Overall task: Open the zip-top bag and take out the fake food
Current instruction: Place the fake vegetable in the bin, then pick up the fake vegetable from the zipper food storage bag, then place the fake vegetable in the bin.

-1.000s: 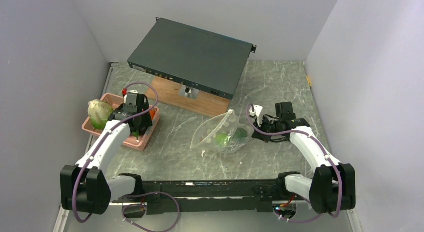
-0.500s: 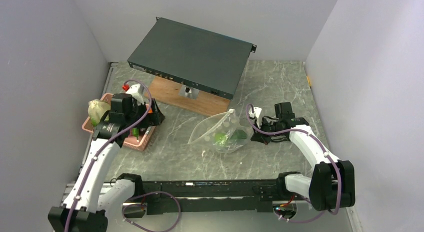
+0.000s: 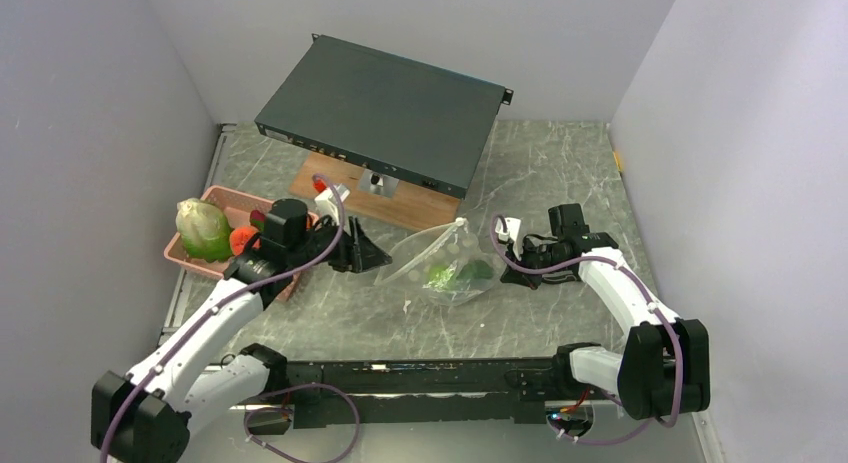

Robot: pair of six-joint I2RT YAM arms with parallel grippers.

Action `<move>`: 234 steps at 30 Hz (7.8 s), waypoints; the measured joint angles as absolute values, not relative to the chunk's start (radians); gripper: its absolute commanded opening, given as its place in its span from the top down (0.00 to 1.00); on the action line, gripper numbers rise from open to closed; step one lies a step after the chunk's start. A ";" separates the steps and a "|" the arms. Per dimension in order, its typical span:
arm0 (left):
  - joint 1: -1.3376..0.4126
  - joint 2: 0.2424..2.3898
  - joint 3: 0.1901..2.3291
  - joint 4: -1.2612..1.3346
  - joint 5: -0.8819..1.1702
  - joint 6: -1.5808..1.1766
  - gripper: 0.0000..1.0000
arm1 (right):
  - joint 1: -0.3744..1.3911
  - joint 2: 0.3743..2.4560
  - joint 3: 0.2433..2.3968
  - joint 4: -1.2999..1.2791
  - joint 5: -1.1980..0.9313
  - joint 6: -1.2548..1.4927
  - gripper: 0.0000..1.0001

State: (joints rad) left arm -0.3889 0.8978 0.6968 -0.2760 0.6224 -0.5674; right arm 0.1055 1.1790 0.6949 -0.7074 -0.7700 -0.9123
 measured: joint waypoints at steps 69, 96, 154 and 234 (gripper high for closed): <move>-0.809 1.505 0.715 0.041 0.257 -0.562 0.14 | 0.384 1.111 0.682 -0.709 -0.715 -1.081 1.00; -0.852 1.635 0.825 0.029 0.159 -0.565 0.56 | 0.387 1.105 0.639 -0.684 -0.716 -1.052 1.00; -0.861 1.493 0.903 -0.117 0.208 -0.562 1.00 | 0.311 1.058 0.573 -0.653 -0.733 -1.020 1.00; -0.345 0.830 0.789 -0.635 -0.267 -0.339 1.00 | 0.154 1.046 0.554 -0.666 -0.768 -1.071 0.94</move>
State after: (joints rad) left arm -0.3454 0.8295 0.7891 -0.6350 -0.2672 -0.3389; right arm 0.1535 1.0462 0.5541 -0.6659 -0.7685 -1.0706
